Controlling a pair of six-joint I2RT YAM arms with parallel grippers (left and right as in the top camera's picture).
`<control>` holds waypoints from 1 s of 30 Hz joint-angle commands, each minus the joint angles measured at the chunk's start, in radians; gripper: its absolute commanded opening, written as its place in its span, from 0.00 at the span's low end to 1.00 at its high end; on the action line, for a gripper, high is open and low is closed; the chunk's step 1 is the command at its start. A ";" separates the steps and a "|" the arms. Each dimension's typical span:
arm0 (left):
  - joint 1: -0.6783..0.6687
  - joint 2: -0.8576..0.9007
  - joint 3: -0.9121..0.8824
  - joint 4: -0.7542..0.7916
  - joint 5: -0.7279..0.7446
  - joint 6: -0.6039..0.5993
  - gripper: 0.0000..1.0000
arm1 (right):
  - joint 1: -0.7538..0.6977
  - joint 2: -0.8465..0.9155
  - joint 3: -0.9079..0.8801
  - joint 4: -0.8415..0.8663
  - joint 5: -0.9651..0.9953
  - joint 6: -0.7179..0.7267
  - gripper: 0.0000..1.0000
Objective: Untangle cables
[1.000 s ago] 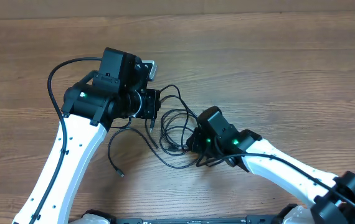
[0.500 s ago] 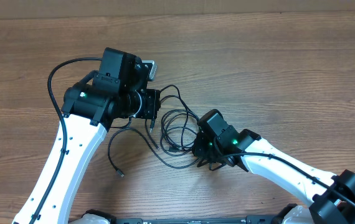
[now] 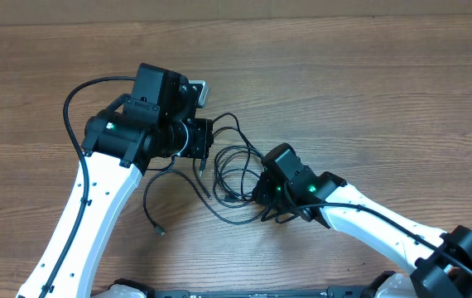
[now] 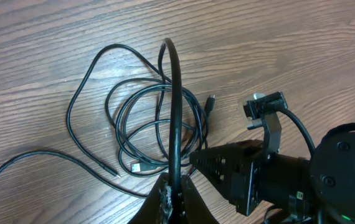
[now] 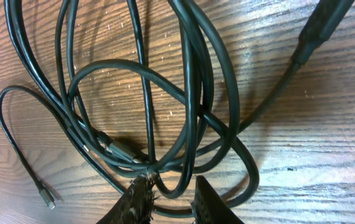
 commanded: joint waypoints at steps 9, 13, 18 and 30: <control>0.004 -0.002 0.013 -0.005 -0.006 0.004 0.04 | -0.002 0.007 -0.047 0.019 0.051 0.002 0.17; 0.004 -0.002 0.013 -0.003 -0.006 0.004 0.04 | -0.002 0.007 -0.052 0.050 0.045 0.001 0.17; 0.004 -0.002 0.013 -0.010 -0.006 0.004 0.04 | -0.002 0.007 -0.052 0.092 0.043 0.001 0.16; 0.004 -0.002 0.013 -0.011 -0.006 0.004 0.04 | -0.002 0.031 -0.052 0.117 0.040 0.002 0.08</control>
